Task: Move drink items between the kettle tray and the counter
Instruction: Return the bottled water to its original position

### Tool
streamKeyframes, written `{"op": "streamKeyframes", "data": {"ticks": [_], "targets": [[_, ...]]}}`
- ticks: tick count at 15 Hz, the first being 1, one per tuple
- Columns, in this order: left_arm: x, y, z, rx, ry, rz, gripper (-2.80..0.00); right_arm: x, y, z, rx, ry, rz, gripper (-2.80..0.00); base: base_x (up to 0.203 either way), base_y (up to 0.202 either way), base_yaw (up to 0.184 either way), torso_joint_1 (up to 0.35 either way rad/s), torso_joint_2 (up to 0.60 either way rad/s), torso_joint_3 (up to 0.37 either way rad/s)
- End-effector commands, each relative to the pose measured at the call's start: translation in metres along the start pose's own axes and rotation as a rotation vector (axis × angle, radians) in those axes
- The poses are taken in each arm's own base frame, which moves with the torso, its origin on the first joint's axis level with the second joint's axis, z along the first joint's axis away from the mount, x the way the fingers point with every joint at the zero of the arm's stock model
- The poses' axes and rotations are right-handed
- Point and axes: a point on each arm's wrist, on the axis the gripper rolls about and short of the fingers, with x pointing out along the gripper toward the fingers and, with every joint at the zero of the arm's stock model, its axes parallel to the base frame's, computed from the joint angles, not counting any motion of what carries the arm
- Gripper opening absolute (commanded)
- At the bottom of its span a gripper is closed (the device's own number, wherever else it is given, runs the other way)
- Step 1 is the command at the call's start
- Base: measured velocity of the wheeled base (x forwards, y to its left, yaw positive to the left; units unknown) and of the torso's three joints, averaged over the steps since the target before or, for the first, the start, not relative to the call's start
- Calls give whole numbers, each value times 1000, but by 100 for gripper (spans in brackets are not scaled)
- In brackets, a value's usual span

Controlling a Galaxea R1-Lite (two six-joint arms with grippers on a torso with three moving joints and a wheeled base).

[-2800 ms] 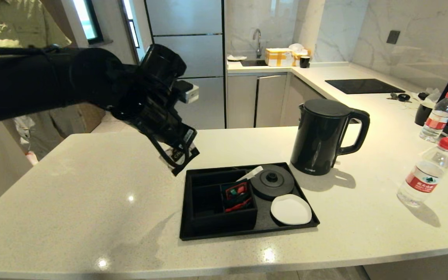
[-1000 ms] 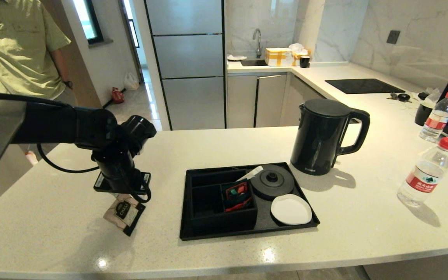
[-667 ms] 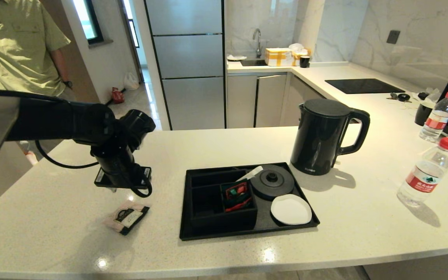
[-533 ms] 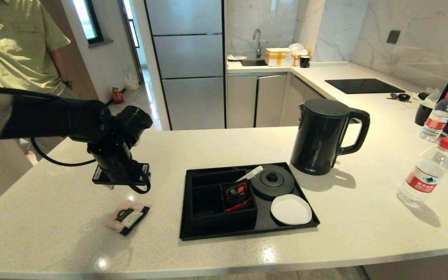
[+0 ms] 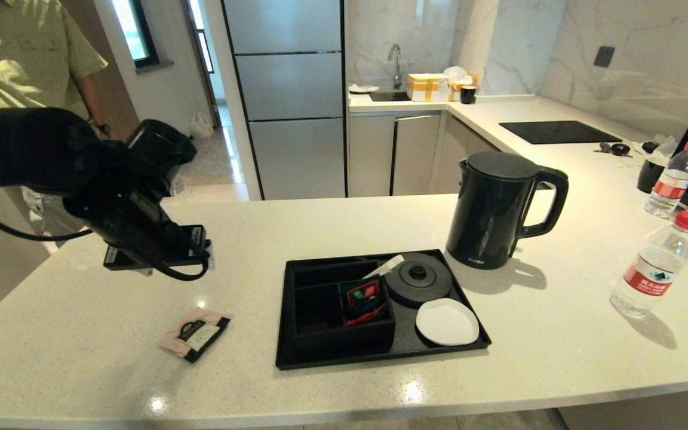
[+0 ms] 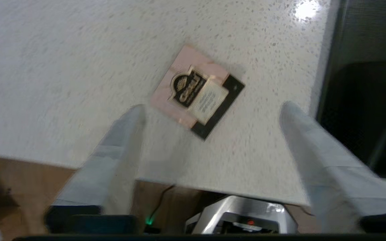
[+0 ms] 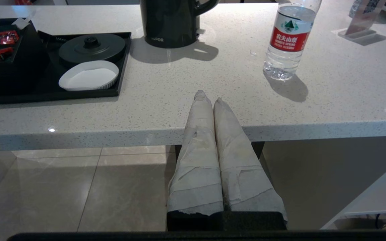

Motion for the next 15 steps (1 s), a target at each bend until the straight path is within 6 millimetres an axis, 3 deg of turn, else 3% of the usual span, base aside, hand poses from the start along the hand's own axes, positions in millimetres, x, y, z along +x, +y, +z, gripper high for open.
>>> {"op": "streamKeyframes", "data": {"ticks": [1,3,6,8,10,12,14,15], "targets": [[-32,13,-11,-37,-53,-17,-280,0,0,0,-1,1,0,-280,0,0,0,0,0,0],[-41,18,-17,-83,-55,-19,-280,0,0,0,-1,1,0,-280,0,0,0,0,0,0],[-92,37,-32,-224,-127,-58,-280,0,0,0,-1,1,0,-280,0,0,0,0,0,0],[-146,64,-56,-346,-198,-102,-280,0,0,0,-1,1,0,-280,0,0,0,0,0,0],[-196,100,-94,-482,-234,-146,-280,0,0,0,-1,1,0,-280,0,0,0,0,0,0],[-228,119,-136,-572,-240,-177,-280,0,0,0,-1,1,0,-280,0,0,0,0,0,0],[-265,131,-214,-632,-337,-232,-280,0,0,0,-1,1,0,-280,0,0,0,0,0,0],[-275,131,-250,-641,-381,-252,-280,0,0,0,-1,1,0,-280,0,0,0,0,0,0]]}}
